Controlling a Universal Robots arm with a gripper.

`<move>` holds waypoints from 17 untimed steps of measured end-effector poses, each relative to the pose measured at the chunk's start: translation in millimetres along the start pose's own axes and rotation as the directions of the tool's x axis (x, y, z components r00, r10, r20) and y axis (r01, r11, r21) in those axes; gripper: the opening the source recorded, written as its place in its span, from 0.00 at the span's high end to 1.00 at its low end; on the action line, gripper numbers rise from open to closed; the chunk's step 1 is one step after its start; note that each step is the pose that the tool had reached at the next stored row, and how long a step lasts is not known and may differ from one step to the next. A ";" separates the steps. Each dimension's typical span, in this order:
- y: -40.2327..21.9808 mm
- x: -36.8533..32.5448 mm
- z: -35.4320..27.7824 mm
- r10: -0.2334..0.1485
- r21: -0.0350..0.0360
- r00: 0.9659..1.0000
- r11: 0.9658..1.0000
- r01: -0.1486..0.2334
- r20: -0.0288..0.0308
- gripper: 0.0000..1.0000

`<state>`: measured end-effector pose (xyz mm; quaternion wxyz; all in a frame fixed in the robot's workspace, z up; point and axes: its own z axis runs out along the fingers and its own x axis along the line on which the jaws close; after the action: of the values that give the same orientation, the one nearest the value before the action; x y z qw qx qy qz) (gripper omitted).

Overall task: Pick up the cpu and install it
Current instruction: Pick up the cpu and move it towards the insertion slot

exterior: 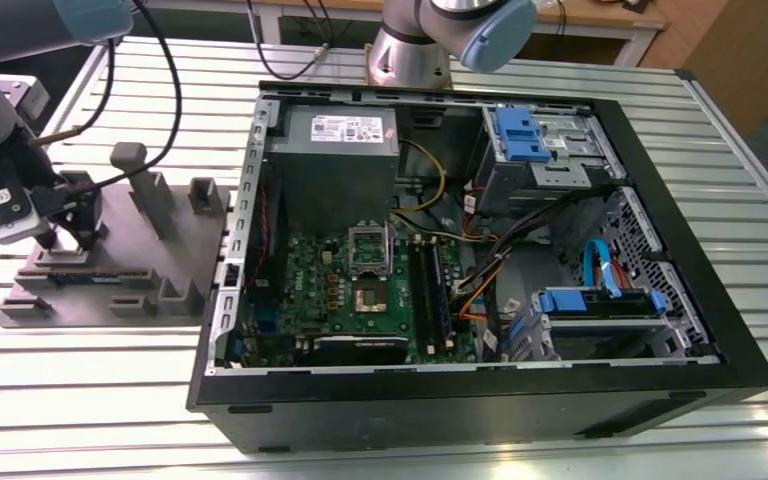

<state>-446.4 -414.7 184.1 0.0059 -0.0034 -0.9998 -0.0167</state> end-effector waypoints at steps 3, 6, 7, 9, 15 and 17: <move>0.1 0.1 -3.8 0.000 0.000 1.000 1.000 0.000 0.000 0.53; 0.2 0.0 -4.9 0.000 0.000 1.000 1.000 0.000 0.000 0.53; 0.2 0.1 -5.2 0.000 0.000 1.000 1.000 0.000 0.000 0.53; 0.2 0.1 -5.4 0.000 0.000 1.000 1.000 0.000 0.000 0.53; 0.3 0.1 -7.6 0.000 0.000 1.000 1.000 0.000 0.000 0.53; 0.4 0.1 -8.7 0.000 0.000 1.000 1.000 0.000 0.000 0.53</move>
<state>-446.4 -414.6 192.8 0.0059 -0.0034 -0.9998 -0.0167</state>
